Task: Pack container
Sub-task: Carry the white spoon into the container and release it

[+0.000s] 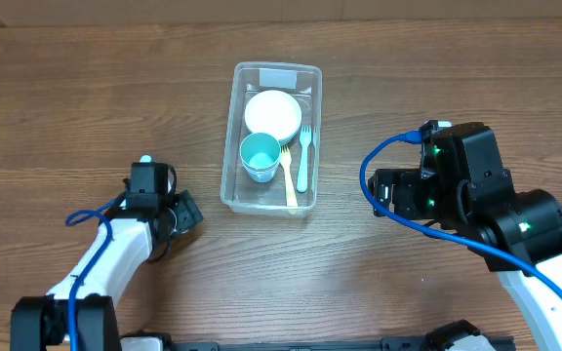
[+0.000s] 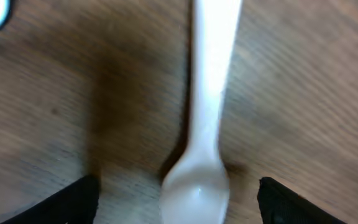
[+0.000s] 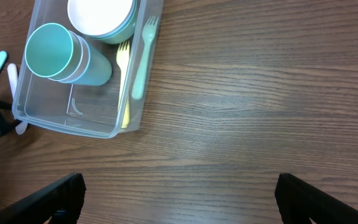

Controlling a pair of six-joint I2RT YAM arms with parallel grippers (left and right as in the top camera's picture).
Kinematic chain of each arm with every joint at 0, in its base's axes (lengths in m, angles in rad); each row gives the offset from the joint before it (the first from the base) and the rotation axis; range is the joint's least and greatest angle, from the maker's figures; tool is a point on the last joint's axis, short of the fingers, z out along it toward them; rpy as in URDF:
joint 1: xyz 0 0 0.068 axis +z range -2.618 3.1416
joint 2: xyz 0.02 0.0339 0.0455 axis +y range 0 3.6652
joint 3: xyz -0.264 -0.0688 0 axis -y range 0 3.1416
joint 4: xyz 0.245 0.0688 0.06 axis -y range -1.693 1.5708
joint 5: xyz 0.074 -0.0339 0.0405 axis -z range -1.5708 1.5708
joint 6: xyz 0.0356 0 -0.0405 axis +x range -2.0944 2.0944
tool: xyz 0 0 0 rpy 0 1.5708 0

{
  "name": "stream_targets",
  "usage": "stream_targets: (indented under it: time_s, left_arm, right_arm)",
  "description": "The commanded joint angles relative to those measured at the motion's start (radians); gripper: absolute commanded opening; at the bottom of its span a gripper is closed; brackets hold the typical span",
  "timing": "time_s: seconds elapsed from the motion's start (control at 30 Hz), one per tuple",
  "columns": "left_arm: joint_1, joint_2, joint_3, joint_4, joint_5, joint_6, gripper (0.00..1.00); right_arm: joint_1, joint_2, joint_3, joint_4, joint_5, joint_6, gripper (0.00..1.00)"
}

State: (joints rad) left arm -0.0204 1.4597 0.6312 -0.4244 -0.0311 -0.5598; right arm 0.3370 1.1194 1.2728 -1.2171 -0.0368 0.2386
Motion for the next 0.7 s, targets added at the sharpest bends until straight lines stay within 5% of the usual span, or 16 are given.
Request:
stream_targets:
  time_s: [0.0,0.07,0.17,0.27,0.53,0.67]
  left_arm:
    - [-0.007,0.072,0.01,0.016,-0.043,-0.024,0.8]
    - [-0.007,0.073,0.01,0.017,-0.066,-0.024,0.79]
    - [-0.022,0.074,0.01,0.011,-0.077,-0.024,0.43]
    - [-0.063,0.074,0.01,0.006,-0.085,-0.024,0.26]
    - [-0.072,0.089,0.019,0.0,-0.09,-0.032,0.04]
    - [-0.072,0.089,0.097,-0.031,-0.119,-0.03,0.04]
  right_arm:
    - [0.001,-0.003,0.005,0.005,0.01,0.0,1.0]
    - [0.001,-0.003,0.005,0.005,0.01,0.0,1.0]
    - [0.001,-0.003,0.005,0.005,0.01,0.0,1.0]
    - [0.001,-0.003,0.005,0.005,0.01,0.0,1.0]
    - [0.001,-0.003,0.005,0.005,0.01,0.0,1.0]
    - [0.001,-0.003,0.005,0.005,0.01,0.0,1.0]
